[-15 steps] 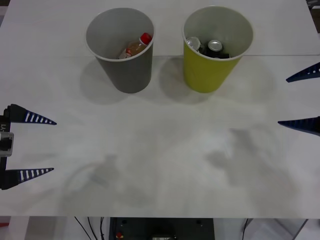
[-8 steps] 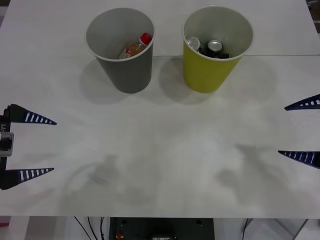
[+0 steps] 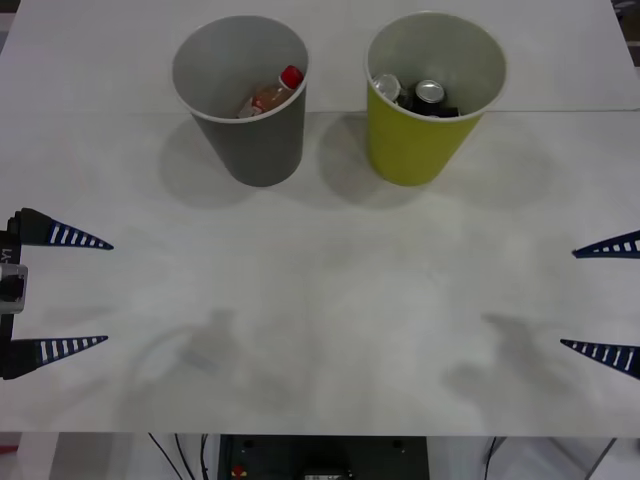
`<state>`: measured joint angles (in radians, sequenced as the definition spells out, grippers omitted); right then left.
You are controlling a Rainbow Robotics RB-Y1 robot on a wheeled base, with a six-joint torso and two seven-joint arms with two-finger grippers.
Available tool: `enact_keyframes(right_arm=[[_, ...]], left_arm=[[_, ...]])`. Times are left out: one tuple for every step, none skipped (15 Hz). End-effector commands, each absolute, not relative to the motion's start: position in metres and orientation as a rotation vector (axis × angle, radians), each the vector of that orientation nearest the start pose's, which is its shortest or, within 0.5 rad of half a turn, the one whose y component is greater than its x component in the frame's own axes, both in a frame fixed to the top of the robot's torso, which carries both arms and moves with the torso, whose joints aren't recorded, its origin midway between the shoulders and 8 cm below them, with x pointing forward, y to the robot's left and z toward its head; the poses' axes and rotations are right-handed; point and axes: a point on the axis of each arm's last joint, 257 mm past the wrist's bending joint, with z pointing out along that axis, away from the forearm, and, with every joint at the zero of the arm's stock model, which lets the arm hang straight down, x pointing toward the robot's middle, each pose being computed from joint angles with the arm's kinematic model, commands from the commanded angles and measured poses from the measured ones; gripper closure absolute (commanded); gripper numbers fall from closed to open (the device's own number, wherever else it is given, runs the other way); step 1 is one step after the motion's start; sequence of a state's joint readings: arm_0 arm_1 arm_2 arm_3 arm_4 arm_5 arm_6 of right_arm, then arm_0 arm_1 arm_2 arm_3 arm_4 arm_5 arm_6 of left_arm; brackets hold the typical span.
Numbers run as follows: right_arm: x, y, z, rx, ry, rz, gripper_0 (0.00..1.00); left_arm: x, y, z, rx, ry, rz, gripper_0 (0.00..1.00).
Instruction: Put the can into the green bin and the plastic bottle into the gray bin
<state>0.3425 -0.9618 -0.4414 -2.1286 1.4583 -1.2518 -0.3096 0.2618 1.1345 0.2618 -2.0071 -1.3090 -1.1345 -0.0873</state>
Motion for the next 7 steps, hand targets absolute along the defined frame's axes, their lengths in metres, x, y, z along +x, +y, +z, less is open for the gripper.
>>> enact_keyframes(right_arm=[[0.3206,-0.2959,-0.1670,-1.493,1.747,0.180,0.00],[0.3210,-0.2970,-0.1678,-1.493,1.749,0.176,0.00],[0.3217,-0.2989,-0.1690,-1.496,1.753,0.166,0.00],[0.3217,-0.2989,-0.1690,-1.496,1.753,0.166,0.00],[0.3217,-0.2989,-0.1690,-1.496,1.753,0.166,0.00],[0.3217,-0.2989,-0.1690,-1.496,1.753,0.166,0.00],[0.3217,-0.2989,-0.1690,-1.496,1.753,0.166,0.00]], left_arm=[[0.3413,0.2858,-0.1666,1.762,1.444,-0.118,0.00],[0.3413,0.2858,-0.1666,1.762,1.444,-0.118,0.00],[0.3413,0.2858,-0.1666,1.762,1.444,-0.118,0.00],[0.3413,0.2858,-0.1666,1.762,1.444,-0.118,0.00],[0.3413,0.2858,-0.1666,1.762,1.444,-0.118,0.00],[0.3413,0.2858,-0.1666,1.762,1.444,-0.118,0.00],[0.3413,0.2858,-0.1666,1.762,1.444,-0.118,0.00]])
